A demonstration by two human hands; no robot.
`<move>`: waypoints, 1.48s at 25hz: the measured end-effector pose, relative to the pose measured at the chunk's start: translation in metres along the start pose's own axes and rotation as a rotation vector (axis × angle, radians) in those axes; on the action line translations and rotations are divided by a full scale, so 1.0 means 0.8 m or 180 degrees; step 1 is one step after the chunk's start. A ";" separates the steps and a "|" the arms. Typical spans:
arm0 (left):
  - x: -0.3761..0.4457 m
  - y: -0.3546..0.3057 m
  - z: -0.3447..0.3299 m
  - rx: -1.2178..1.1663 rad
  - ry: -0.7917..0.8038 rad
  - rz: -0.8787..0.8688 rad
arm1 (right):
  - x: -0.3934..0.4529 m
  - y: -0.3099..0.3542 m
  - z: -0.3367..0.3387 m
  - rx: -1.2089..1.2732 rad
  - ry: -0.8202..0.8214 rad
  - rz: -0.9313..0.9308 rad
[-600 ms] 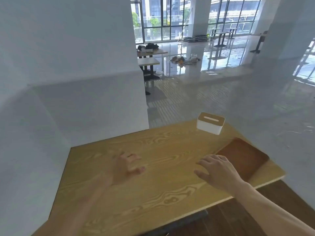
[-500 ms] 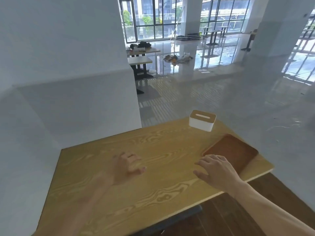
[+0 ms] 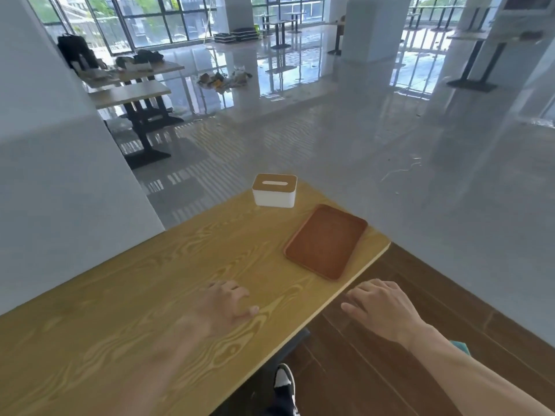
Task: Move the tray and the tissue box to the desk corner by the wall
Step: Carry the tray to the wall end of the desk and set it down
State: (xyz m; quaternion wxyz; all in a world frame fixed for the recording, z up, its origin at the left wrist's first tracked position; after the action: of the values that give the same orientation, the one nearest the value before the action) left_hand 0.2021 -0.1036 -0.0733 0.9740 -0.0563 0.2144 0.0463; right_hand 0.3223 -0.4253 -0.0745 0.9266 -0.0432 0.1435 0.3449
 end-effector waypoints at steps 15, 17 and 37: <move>0.241 -0.011 -0.048 0.0084 0.0796 -0.0118 | 0.143 -0.102 -0.047 0.0245 0.0895 -0.0413; 0.262 -0.014 -0.055 -0.0038 0.0866 -0.0120 | 0.159 -0.114 -0.052 0.0282 0.1002 -0.0448; 0.353 -0.098 -0.097 -0.1831 0.0794 0.1623 | 0.388 -0.312 -0.101 0.2901 0.1480 -0.1799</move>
State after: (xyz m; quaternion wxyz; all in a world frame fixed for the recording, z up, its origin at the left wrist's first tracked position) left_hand 0.4341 -0.1724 -0.2554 0.8423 -0.2767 0.3164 0.3373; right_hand 0.6894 -0.4345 -0.2484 0.8519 0.2486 0.4598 -0.0308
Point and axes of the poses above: each hand's wrist, its own x-axis towards the middle knuckle, its own z-axis out of the back of the hand, y = z × x, the point moved 4 cm from there along x, towards the middle knuckle, and after that the axes turned 10 degrees about y, right-handed, at the moved point
